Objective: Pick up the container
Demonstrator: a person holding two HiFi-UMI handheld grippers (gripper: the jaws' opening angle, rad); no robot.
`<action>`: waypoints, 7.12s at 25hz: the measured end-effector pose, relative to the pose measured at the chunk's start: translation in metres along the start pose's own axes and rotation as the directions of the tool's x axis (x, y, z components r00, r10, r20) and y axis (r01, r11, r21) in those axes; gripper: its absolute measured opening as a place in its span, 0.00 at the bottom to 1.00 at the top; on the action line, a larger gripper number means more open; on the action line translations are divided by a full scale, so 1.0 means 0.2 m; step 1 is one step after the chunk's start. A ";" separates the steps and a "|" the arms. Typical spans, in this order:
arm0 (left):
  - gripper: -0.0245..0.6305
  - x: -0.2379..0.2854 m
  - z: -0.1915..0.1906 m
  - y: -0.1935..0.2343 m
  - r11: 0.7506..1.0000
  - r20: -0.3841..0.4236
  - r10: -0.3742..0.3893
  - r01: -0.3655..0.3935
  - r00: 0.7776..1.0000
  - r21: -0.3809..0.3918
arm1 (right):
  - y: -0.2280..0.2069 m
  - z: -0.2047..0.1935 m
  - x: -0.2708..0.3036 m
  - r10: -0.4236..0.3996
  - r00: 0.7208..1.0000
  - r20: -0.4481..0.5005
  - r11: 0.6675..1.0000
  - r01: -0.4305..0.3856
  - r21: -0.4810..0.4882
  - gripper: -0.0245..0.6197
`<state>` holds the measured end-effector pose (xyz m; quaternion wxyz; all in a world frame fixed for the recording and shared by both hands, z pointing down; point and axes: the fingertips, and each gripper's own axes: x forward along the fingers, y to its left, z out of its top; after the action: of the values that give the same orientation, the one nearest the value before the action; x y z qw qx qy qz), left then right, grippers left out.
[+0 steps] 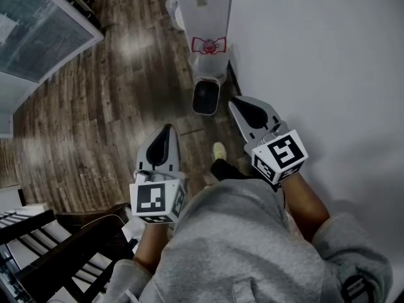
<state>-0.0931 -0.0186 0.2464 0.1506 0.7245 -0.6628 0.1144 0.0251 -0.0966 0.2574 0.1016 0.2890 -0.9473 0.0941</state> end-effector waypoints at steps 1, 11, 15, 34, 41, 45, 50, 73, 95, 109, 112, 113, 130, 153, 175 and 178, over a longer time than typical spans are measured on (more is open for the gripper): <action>0.06 0.03 0.01 0.00 1.000 -0.004 0.007 -0.007 1.000 0.002 | -0.03 0.00 0.02 0.005 1.000 0.000 1.000 -0.005 0.002 0.08; 0.06 0.20 0.05 0.05 0.997 -0.016 0.073 -0.073 0.997 0.011 | -0.23 0.02 0.19 0.034 0.999 0.015 0.999 -0.034 0.020 0.08; 0.06 0.22 0.08 0.07 0.996 -0.013 0.092 -0.092 0.996 0.010 | -0.28 0.03 0.23 0.039 0.999 0.019 0.999 -0.039 0.020 0.08; 0.06 0.60 0.03 0.46 0.994 -0.050 0.092 -0.095 0.994 -0.059 | -0.42 -0.03 0.70 0.024 0.993 -0.112 0.998 -0.030 -0.055 0.08; 0.06 0.85 -0.02 0.67 0.995 -0.130 0.062 -0.072 0.990 -0.073 | -0.57 -0.20 1.02 -0.002 0.976 -0.218 1.000 0.003 0.004 0.08; 0.06 1.00 -0.06 0.78 0.996 -0.157 0.037 -0.048 0.987 -0.069 | -0.64 -0.36 1.19 -0.033 0.956 -0.293 0.999 0.032 -0.007 0.08; 0.06 1.20 -0.22 0.89 0.997 -0.212 0.005 -0.022 0.977 -0.077 | -0.75 -0.62 1.35 -0.045 0.924 -0.379 0.998 0.028 -0.049 0.09; 0.06 2.17 -1.54 1.12 0.989 -0.525 -0.120 0.057 0.842 -0.136 | -1.29 -2.48 1.92 -0.026 0.588 -0.808 0.997 -0.040 -0.061 0.25; 0.06 2.13 -2.32 1.12 0.986 -0.645 -0.094 -0.021 0.758 -0.168 | -1.40 -3.26 2.08 -0.044 0.502 -0.864 0.968 -0.191 -0.160 0.27; 0.06 2.15 -2.25 1.17 0.982 -0.633 -0.095 -0.031 0.769 -0.184 | -1.22 -3.20 1.93 0.215 0.155 -0.964 0.858 -0.501 0.111 0.25; 0.06 2.13 -2.26 1.18 0.983 -0.639 -0.090 -0.035 0.764 -0.180 | -1.12 -3.24 1.89 0.206 0.089 -0.974 0.787 -0.607 0.111 0.21; 0.06 2.12 -2.27 1.18 0.983 -0.642 -0.088 -0.038 0.761 -0.180 | -1.07 -3.27 1.89 0.194 0.092 -0.977 0.765 -0.637 0.092 0.21; 0.06 2.07 -2.18 1.25 0.983 -0.637 -0.087 -0.037 0.766 -0.179 | -0.50 -3.28 1.84 0.632 0.012 -0.775 0.725 -0.364 0.585 0.08; 0.06 1.60 -1.05 1.04 0.992 -0.520 -0.109 0.059 0.847 -0.112 | -0.34 -1.63 1.22 0.696 0.504 -0.513 0.582 0.024 0.813 0.08; 0.06 0.94 -0.34 0.45 0.994 -0.274 -0.096 0.076 0.957 -0.084 | -0.27 -0.57 0.72 0.470 0.873 -0.129 0.328 -0.037 0.944 0.08; 0.06 0.82 -0.31 0.30 0.993 -0.262 -0.112 0.100 0.958 -0.059 | -0.22 -0.51 0.57 0.455 0.884 -0.108 0.312 -0.044 0.949 0.08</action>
<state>-0.1354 -0.1518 0.3673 0.2603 0.7335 -0.5994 0.1871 -0.0285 -0.1684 0.3895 0.0744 0.1183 -0.7218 0.6779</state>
